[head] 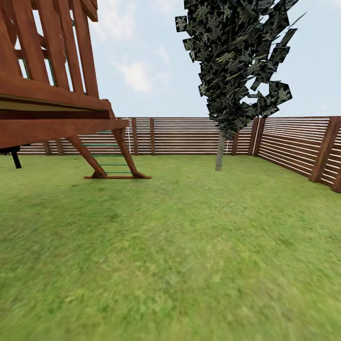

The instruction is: Take the three Easter eggs out of the wicker basket on the lawn in the garden, then place them on the lawn next to a single tree (choose any tree) so that all three eggs are next to the same tree and none are left in the basket.

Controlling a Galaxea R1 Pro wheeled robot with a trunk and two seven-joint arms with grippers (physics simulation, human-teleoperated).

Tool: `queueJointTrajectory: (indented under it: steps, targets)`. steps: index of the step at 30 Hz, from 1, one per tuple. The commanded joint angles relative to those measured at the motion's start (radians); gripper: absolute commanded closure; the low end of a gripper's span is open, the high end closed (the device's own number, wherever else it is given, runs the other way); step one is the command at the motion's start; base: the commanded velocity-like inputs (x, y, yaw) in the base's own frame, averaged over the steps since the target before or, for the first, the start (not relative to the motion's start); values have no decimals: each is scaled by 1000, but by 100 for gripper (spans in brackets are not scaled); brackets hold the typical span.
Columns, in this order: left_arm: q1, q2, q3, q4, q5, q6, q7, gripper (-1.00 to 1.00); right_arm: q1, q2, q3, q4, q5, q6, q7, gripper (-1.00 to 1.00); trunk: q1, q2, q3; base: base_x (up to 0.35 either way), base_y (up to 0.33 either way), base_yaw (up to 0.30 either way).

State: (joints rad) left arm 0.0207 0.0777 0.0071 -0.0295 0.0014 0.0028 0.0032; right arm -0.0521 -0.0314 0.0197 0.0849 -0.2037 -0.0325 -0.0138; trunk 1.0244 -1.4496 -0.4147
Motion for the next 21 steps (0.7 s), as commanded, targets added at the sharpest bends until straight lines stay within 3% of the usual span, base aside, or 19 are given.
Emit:
queueJointTrajectory:
  steps: [1,21]
  targets:
    - [1,0,1,-2,0,0,1,-100,-2,-1,3,3,-6,-3,-1,-100,1,0,-1,327,0,0]
    - [1,1,1,-3,0,0,3,-100,-2,-4,3,6,-10,-3,-2,-100,1,0,-1,327,0,-35]
